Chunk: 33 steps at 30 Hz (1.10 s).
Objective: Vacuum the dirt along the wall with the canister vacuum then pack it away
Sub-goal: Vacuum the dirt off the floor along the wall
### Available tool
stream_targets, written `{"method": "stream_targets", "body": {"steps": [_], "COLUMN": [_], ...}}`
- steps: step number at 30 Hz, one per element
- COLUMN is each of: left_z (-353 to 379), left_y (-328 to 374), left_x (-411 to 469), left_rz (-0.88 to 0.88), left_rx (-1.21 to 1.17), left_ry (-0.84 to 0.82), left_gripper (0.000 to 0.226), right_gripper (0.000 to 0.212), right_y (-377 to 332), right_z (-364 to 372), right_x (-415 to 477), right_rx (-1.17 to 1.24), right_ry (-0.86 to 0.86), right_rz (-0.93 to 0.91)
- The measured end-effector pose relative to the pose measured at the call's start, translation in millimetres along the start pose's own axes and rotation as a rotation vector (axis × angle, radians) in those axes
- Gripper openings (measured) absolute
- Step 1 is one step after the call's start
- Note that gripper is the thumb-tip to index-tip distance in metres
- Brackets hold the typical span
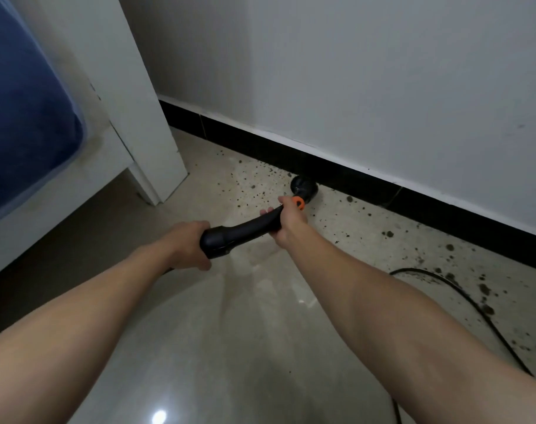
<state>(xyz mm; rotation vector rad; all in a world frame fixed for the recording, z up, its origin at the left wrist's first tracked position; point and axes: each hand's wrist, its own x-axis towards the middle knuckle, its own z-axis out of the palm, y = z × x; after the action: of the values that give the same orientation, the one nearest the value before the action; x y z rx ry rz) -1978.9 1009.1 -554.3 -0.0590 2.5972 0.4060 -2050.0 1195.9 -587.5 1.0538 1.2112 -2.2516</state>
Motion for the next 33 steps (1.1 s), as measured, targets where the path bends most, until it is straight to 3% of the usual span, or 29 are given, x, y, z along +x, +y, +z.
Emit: {"method": "stream_targets", "body": {"steps": [7,12,22,26,33], "left_z": [4,16,17,17,9], "left_y": [-2,8,-47,-69,-60], "left_x": [25,10,-71,-91,-78], "left_rz": [-0.047,0.013,-0.117,-0.164,-0.194], "left_rx": [-0.027,0.048,0.342,0.425,0.295], "left_ry": [-0.047,-0.083,-0.34,-0.363,-0.355], "left_gripper": [0.047,0.048,0.048,0.048,0.048], "right_gripper": [0.029,0.021,0.013,0.016,0.018], "right_y": [-11,-5,107,140,111], "right_z": [7,-16,-26,-22,-9], "right_x": [21,10,-72,-91,-73], "right_rx": [-0.122,-0.13,0.053,0.106,0.024], "right_ry": [0.002,0.008,0.043,0.055,0.006], "right_rz": [-0.023,-0.024,0.087,0.119,0.099]}}
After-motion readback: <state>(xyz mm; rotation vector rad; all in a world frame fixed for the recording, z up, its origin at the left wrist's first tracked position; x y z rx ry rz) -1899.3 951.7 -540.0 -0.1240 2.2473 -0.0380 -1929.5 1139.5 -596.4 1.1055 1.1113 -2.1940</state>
